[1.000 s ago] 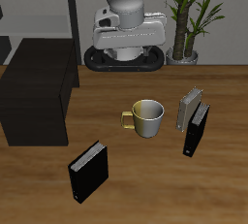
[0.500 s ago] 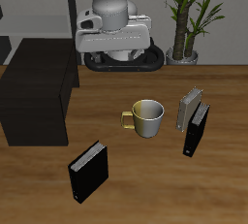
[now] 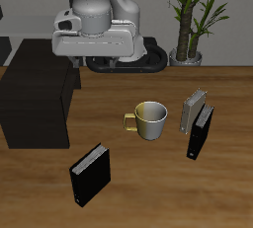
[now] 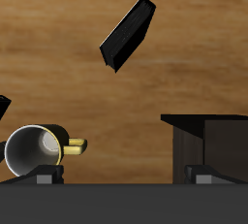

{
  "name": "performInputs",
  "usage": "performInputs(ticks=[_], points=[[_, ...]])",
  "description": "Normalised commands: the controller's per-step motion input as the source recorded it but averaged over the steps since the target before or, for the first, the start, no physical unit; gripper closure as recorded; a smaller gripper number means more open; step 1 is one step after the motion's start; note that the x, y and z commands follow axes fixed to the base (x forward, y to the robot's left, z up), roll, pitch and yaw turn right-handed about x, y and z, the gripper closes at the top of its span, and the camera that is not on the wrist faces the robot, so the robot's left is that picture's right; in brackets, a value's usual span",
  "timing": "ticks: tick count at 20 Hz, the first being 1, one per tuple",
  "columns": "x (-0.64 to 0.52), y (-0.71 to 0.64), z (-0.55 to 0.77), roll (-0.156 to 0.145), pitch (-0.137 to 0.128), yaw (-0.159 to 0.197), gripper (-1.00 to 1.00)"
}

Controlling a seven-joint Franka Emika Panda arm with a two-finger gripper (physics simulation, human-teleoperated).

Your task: Place the right black book upright on top of the shelf and place the white-yellow mug on top of the shelf

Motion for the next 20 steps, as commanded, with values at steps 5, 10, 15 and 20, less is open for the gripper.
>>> performInputs(ticks=[5, 10, 15, 20], points=[[0.48, -0.03, -0.03, -0.001, -0.021, 0.002, -1.00], [0.43, 0.00, -0.09, -0.019, -0.020, -0.017, -1.00], [0.49, 0.05, -0.14, 0.013, -0.037, -0.022, -1.00], [0.35, 0.05, -0.16, 0.029, -0.010, 0.005, -1.00]])
